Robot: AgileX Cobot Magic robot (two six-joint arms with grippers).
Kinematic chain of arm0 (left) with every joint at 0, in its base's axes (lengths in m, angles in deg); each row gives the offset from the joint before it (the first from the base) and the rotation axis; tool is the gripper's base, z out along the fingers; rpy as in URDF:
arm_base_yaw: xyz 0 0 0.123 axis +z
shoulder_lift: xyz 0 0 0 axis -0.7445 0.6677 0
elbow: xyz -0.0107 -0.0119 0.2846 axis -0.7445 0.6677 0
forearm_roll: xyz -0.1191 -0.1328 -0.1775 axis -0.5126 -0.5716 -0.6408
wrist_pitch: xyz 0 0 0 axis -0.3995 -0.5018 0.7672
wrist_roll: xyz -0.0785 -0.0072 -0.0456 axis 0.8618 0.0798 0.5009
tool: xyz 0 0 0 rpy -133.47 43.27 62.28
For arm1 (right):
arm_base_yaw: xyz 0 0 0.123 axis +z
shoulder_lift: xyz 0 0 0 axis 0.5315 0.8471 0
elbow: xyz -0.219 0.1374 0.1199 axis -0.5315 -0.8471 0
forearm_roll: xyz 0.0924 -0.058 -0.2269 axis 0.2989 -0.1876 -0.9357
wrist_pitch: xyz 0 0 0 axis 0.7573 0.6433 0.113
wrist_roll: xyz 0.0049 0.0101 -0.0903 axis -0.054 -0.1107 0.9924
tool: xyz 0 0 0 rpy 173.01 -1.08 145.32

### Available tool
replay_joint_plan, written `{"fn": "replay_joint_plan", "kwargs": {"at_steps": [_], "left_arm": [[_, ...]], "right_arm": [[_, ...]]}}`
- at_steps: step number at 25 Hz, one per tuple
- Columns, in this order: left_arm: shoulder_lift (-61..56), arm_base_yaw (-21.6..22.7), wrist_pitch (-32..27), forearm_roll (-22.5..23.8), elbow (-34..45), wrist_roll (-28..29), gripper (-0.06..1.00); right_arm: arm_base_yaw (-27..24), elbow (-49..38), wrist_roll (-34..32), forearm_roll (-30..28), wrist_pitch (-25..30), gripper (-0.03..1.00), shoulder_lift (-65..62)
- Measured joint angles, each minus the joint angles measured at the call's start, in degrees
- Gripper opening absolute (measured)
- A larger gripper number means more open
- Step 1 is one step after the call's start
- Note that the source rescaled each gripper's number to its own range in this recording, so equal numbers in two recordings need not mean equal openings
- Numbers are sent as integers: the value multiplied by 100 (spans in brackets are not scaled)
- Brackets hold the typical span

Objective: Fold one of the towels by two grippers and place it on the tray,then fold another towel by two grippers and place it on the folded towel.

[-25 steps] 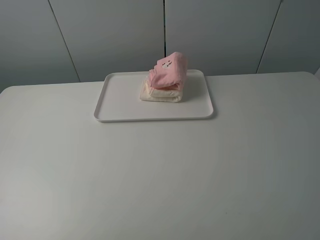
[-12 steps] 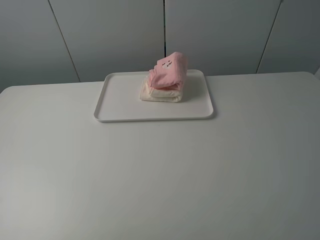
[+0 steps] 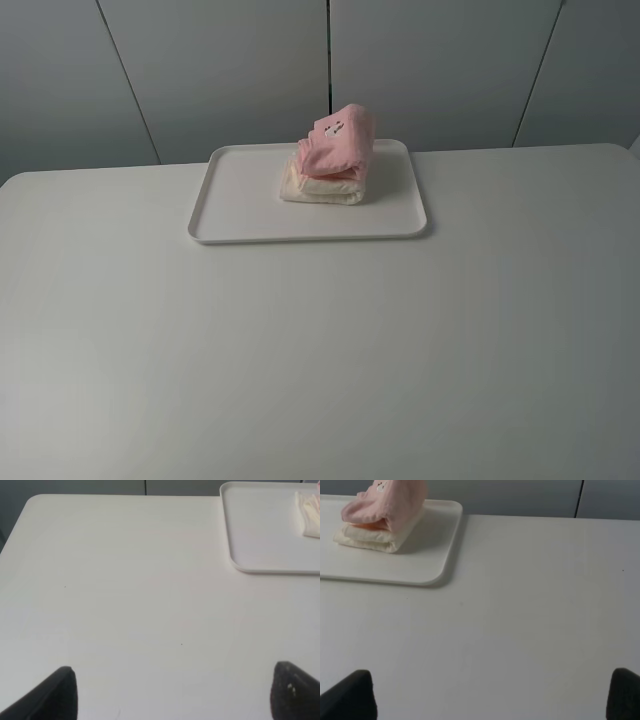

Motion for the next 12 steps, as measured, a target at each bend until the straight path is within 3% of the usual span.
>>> {"fn": "replay_joint_plan", "kwargs": {"at_steps": [12], "left_arm": [[0, 0, 0, 0, 0, 0, 99]], "right_arm": [[0, 0, 0, 0, 0, 100, 0]]}}
